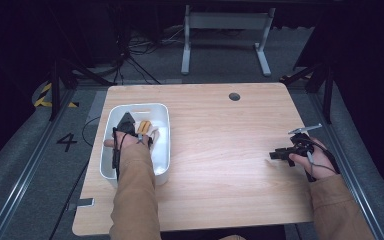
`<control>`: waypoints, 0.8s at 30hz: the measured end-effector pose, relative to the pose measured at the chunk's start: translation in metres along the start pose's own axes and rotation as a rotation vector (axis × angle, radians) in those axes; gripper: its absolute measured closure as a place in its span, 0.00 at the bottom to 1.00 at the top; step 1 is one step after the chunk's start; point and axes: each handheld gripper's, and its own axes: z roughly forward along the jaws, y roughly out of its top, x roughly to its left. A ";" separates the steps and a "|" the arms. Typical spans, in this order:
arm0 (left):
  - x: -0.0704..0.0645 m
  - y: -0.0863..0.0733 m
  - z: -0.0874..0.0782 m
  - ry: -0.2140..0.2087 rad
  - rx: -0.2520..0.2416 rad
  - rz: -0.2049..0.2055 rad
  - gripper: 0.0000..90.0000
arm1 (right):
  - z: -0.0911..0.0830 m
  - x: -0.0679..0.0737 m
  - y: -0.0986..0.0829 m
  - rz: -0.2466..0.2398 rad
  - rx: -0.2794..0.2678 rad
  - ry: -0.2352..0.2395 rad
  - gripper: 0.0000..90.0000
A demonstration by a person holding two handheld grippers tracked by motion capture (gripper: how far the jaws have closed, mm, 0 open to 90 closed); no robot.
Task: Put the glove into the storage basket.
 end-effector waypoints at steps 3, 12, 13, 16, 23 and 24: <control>-0.006 0.000 -0.004 -0.019 0.008 0.004 0.20 | 0.000 0.001 0.000 0.000 -0.003 0.009 0.62; -0.005 -0.002 -0.003 -0.013 0.026 0.041 0.24 | -0.003 0.001 0.001 -0.007 -0.028 0.020 0.61; -0.004 -0.002 -0.005 -0.013 0.019 0.040 0.24 | -0.003 0.001 0.001 -0.009 -0.029 0.019 0.61; -0.003 -0.001 -0.009 -0.021 0.007 0.048 0.22 | -0.002 0.001 0.001 -0.011 -0.030 0.017 0.60; -0.004 0.000 -0.028 -0.031 -0.062 0.080 0.24 | -0.001 0.001 0.004 -0.017 -0.034 0.014 0.59; -0.004 0.000 -0.031 -0.033 -0.070 0.086 0.24 | -0.001 0.001 0.004 -0.017 -0.034 0.014 0.59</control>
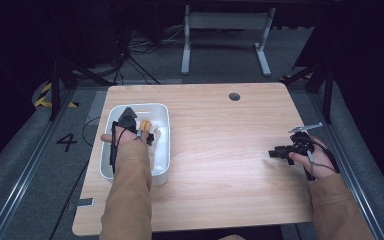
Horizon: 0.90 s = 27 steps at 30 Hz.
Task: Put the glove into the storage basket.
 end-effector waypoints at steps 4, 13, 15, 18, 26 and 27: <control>-0.001 0.001 -0.012 -0.013 -0.060 0.020 0.25 | 0.002 0.000 0.002 -0.003 0.002 0.002 0.59; -0.007 -0.006 -0.034 -0.071 -0.144 0.127 0.28 | 0.002 0.001 0.002 -0.008 0.000 -0.003 0.59; -0.008 -0.008 -0.038 -0.094 -0.152 0.146 0.29 | 0.001 0.001 0.002 -0.010 -0.002 -0.003 0.59; -0.011 -0.010 -0.045 -0.116 -0.184 0.174 0.29 | 0.001 0.001 0.001 -0.011 -0.005 0.001 0.59; -0.023 -0.020 -0.054 -0.201 -0.275 0.299 0.30 | -0.001 0.001 0.000 -0.018 -0.015 -0.001 0.59; -0.026 -0.022 -0.055 -0.219 -0.279 0.313 0.30 | -0.001 0.001 -0.001 -0.018 -0.017 0.001 0.59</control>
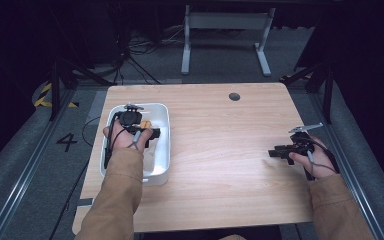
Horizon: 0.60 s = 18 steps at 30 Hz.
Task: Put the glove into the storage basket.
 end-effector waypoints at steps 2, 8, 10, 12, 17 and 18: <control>-0.008 -0.002 -0.001 -0.032 -0.009 0.027 0.30 | -0.001 0.000 -0.001 0.002 -0.002 -0.001 0.59; -0.034 -0.007 0.002 -0.111 0.005 0.175 0.30 | -0.001 -0.001 -0.004 -0.005 -0.011 -0.002 0.57; -0.043 -0.010 0.003 -0.158 0.003 0.214 0.30 | -0.002 -0.001 -0.005 -0.007 -0.017 0.000 0.57; -0.051 -0.012 0.004 -0.197 -0.001 0.245 0.30 | -0.003 0.000 -0.006 -0.013 -0.025 0.003 0.57; -0.067 -0.019 0.014 -0.237 -0.002 0.334 0.30 | -0.002 0.002 -0.007 -0.025 -0.055 0.042 0.56; -0.069 -0.020 0.017 -0.252 -0.006 0.341 0.30 | -0.002 0.002 -0.008 -0.026 -0.059 0.048 0.56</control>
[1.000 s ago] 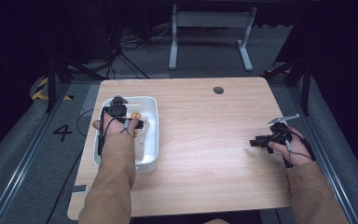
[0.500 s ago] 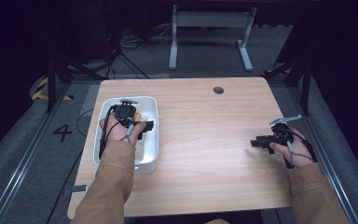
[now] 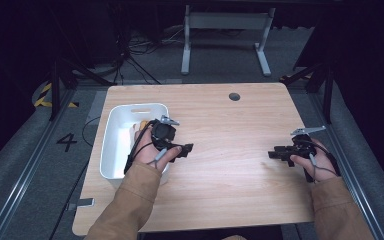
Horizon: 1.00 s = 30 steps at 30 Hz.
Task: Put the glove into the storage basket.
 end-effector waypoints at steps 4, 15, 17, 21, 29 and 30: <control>-0.008 -0.003 0.010 -0.060 -0.029 0.030 0.30 | 0.001 0.000 0.000 -0.002 -0.004 -0.010 0.57; -0.028 -0.028 0.040 -0.170 -0.020 0.123 0.30 | 0.002 0.008 -0.003 -0.024 -0.057 0.046 0.57; -0.031 -0.032 0.048 -0.178 0.028 0.154 0.31 | 0.002 0.011 -0.003 -0.031 -0.064 0.050 0.56; -0.032 -0.039 0.060 -0.179 0.089 0.196 0.34 | 0.006 0.014 -0.005 -0.049 -0.052 0.040 0.55; -0.044 -0.056 0.092 -0.225 0.171 0.235 0.33 | 0.013 0.011 -0.008 -0.061 -0.018 0.022 0.55; -0.046 -0.057 0.095 -0.229 0.177 0.243 0.33 | 0.014 0.011 -0.009 -0.064 -0.016 0.022 0.55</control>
